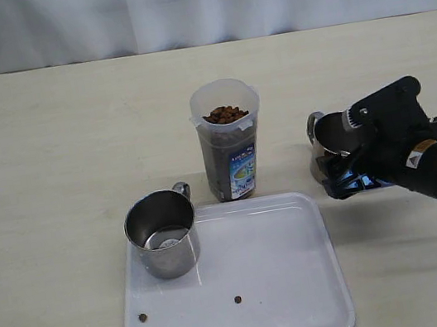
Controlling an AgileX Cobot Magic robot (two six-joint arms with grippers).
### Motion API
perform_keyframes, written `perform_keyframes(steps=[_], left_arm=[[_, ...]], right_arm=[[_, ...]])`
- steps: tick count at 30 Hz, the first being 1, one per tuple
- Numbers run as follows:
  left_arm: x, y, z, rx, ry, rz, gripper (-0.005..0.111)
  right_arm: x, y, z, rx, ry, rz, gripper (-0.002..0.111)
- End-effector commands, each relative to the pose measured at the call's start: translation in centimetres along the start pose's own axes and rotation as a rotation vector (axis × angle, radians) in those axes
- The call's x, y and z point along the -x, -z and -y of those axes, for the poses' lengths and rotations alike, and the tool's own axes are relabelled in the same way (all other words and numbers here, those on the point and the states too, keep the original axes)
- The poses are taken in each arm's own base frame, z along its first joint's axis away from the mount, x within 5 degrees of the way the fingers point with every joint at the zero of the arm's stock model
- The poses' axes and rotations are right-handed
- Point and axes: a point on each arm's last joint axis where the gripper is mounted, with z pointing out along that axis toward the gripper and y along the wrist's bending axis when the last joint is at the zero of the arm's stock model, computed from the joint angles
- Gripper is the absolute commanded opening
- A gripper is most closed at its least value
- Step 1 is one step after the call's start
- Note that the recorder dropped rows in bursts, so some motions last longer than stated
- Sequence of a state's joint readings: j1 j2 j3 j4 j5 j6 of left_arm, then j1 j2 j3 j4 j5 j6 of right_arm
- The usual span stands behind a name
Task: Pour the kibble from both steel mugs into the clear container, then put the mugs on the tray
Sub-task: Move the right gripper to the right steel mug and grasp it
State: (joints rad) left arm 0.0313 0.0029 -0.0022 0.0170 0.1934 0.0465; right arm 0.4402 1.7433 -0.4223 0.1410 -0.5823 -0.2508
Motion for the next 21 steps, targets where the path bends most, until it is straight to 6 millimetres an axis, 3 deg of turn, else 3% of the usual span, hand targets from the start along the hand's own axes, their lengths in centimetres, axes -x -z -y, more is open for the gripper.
perform_keyframes(steps=[1, 7, 9, 11, 14, 21], left_arm=[[0.1, 0.0, 0.1, -0.009, 0.001, 0.014, 0.0], [0.0, 0.0, 0.1, -0.01, 0.001, 0.005, 0.0], [0.0, 0.0, 0.1, -0.01, 0.001, 0.005, 0.0], [0.0, 0.0, 0.1, -0.01, 0.001, 0.005, 0.0], [0.0, 0.0, 0.1, -0.01, 0.001, 0.005, 0.0], [0.0, 0.0, 0.1, -0.01, 0.001, 0.007, 0.0]], right_arm=[[0.4, -2.0, 0.0, -0.006, 0.021, 0.003, 0.109], [0.3, -3.2, -0.2, -0.003, 0.022, -0.014, 0.108], [0.2, -3.2, -0.2, -0.004, 0.021, -0.015, 0.1], [0.1, -3.2, 0.0, -0.018, -0.011, -0.031, 0.074], [0.1, -2.8, 0.0, -0.012, -0.03, -0.075, 0.009], [1.6, 0.9, -0.4, 0.023, -0.018, -0.03, 0.005]])
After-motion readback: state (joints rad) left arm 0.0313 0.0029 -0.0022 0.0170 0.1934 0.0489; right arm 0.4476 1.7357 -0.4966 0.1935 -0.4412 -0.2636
